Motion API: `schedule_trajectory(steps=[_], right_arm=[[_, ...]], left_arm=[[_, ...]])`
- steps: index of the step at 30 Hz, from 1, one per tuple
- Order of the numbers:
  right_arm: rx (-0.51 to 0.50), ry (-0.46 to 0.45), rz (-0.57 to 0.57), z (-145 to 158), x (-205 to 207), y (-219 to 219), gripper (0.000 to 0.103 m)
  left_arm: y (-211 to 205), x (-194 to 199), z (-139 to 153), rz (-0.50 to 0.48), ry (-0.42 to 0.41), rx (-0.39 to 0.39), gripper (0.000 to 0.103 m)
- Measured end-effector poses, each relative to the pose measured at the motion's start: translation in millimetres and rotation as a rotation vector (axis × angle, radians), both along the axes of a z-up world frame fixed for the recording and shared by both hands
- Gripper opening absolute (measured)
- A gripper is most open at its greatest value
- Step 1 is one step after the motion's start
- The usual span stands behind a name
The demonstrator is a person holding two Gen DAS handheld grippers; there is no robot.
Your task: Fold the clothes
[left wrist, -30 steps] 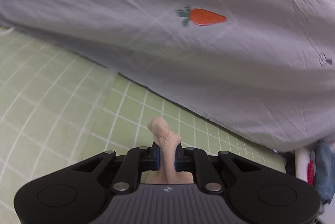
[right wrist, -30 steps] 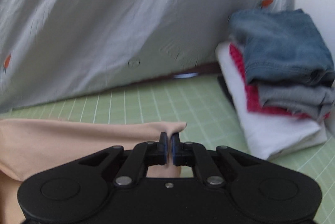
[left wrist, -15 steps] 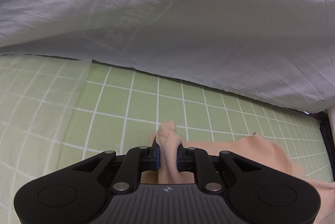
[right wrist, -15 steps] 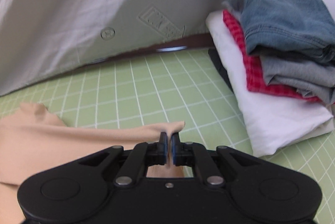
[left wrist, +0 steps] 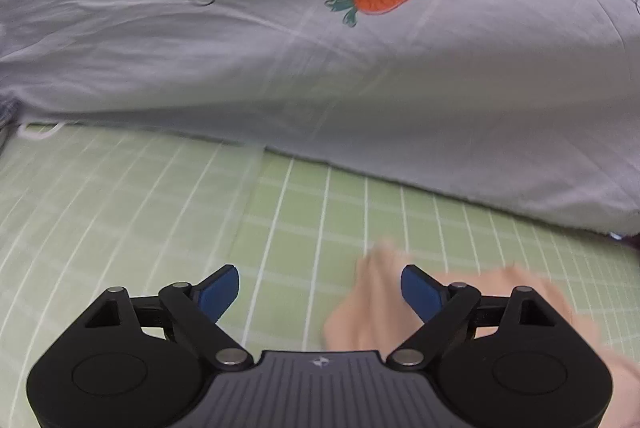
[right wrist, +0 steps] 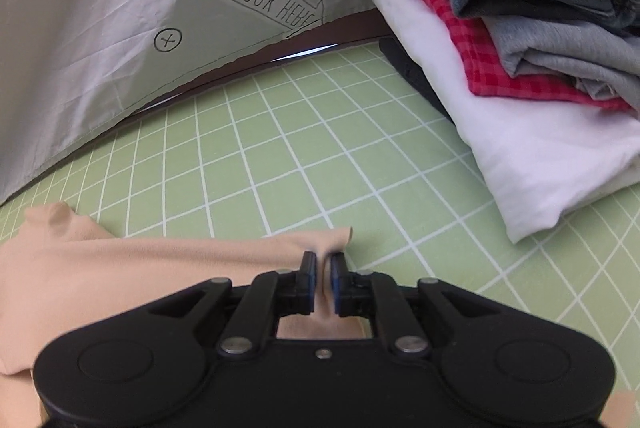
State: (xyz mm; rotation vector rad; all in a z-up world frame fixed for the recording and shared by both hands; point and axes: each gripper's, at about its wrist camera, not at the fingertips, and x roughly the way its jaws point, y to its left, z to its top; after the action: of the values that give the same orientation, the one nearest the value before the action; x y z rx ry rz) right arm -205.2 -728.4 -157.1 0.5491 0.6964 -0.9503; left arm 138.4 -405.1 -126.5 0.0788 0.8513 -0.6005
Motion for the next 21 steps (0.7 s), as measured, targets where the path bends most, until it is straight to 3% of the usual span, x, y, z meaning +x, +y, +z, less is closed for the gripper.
schedule_trajectory(steps=[6, 10, 17, 21], right_arm=[[-0.001, -0.005, -0.007, 2, -1, -1, 0.010], [0.003, -0.019, -0.014, 1, -5, -1, 0.010], [0.000, -0.026, -0.026, 2, -4, 1, 0.010], [0.005, -0.032, -0.030, 3, -5, 2, 0.011]], left_arm=[[27, -52, -15, -0.011, 0.075, 0.054, 0.089], [42, -79, -20, -0.041, 0.135, 0.038, 0.089], [29, -105, -35, -0.134, 0.104, 0.176, 0.092], [26, -106, -38, -0.142, 0.073, 0.203, 0.100]])
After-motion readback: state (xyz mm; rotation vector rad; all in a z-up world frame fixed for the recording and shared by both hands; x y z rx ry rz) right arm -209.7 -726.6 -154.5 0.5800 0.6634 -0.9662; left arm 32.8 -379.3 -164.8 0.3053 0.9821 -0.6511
